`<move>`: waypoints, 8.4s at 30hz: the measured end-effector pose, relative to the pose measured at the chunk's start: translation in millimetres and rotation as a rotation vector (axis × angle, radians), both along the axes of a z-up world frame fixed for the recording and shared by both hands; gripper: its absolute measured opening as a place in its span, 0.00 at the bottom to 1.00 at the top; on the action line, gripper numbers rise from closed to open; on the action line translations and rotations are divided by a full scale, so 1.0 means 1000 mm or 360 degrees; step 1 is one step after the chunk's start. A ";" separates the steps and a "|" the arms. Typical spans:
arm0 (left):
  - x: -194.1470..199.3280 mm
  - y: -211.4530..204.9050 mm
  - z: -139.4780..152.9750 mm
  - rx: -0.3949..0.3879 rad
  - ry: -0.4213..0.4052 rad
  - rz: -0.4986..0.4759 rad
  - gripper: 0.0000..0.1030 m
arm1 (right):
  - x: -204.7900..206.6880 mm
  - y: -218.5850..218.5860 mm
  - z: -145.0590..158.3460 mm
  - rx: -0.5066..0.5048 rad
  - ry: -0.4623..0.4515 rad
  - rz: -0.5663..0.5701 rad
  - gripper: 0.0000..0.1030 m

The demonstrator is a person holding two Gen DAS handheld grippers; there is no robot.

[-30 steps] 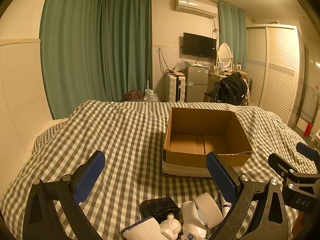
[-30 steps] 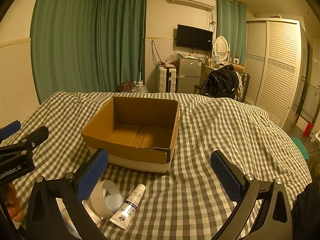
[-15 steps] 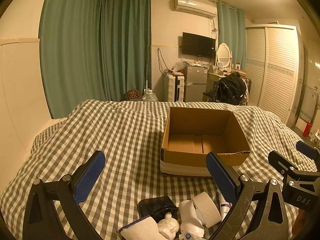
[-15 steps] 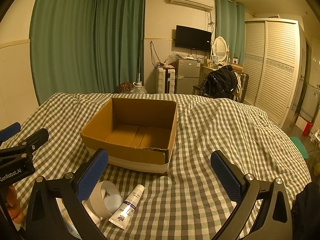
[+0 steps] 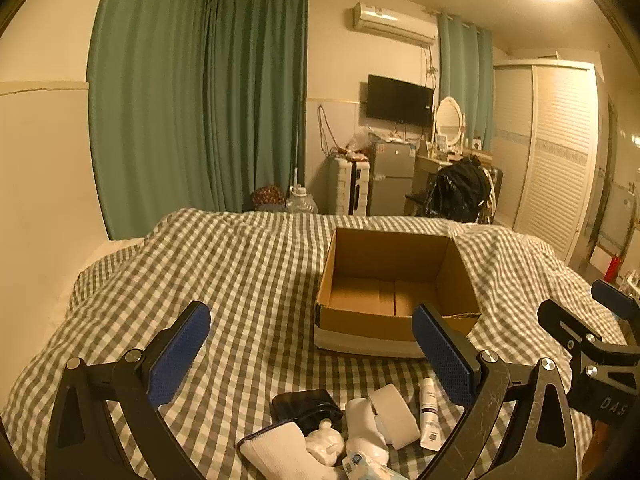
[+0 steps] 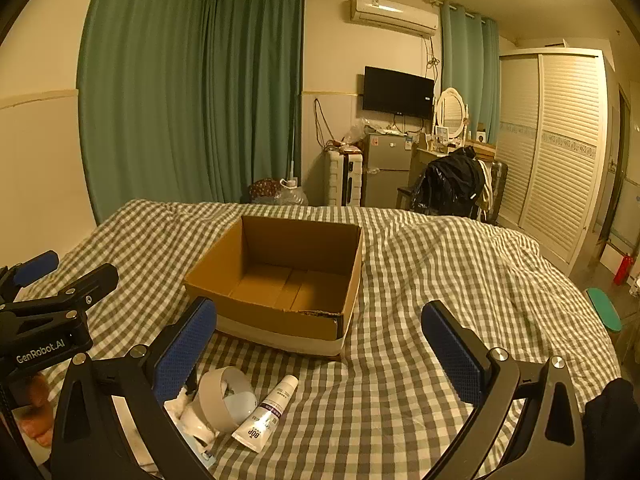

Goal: Organize objects

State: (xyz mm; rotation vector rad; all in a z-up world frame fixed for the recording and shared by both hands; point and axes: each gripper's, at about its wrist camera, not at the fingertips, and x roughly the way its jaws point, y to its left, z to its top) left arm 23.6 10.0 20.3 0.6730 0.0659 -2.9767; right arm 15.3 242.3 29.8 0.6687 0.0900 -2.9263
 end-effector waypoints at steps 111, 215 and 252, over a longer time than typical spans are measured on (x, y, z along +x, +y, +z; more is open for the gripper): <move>-0.051 0.022 0.063 -0.0115 -0.0203 -0.0246 0.07 | -0.031 -0.052 0.041 0.0126 -0.0098 0.0443 0.27; -0.095 -0.012 -0.169 0.0293 -0.0851 -0.0085 0.81 | -0.103 -0.047 -0.156 0.0187 -0.0871 0.0130 0.66; -0.037 -0.010 -0.089 0.0280 -0.0561 -0.0079 0.81 | -0.052 -0.051 -0.103 0.0009 -0.0661 0.0395 0.17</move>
